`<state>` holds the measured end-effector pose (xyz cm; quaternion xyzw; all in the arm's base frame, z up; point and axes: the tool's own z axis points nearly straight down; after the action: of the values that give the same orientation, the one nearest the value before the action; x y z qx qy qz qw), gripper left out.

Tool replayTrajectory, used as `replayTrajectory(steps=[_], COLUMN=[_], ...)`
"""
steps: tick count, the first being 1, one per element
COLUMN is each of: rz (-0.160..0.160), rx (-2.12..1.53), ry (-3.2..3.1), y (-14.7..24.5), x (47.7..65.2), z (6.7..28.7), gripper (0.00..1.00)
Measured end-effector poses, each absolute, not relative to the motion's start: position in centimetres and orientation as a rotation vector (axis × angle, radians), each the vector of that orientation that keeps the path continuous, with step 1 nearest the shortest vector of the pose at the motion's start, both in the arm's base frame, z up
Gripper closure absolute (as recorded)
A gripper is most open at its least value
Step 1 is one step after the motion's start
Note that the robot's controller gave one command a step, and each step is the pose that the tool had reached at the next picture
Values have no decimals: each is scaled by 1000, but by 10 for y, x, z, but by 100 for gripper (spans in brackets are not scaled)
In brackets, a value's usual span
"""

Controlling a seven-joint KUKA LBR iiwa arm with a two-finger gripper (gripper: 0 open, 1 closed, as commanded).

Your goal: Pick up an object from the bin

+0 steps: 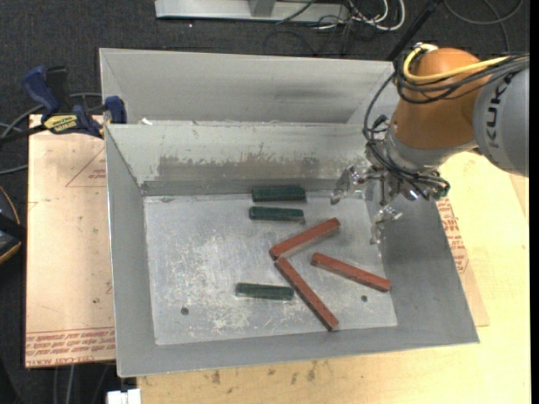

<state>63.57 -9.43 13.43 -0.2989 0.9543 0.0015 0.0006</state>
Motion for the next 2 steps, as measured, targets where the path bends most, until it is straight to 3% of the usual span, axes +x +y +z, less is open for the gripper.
replayTrajectory(steps=[1, 2], rz=[-9, -9], rx=[-1283, -1282], ry=[2862, 2862], y=[-6, -6], x=[636, 636], z=[78, 78], gripper=[100, 100])
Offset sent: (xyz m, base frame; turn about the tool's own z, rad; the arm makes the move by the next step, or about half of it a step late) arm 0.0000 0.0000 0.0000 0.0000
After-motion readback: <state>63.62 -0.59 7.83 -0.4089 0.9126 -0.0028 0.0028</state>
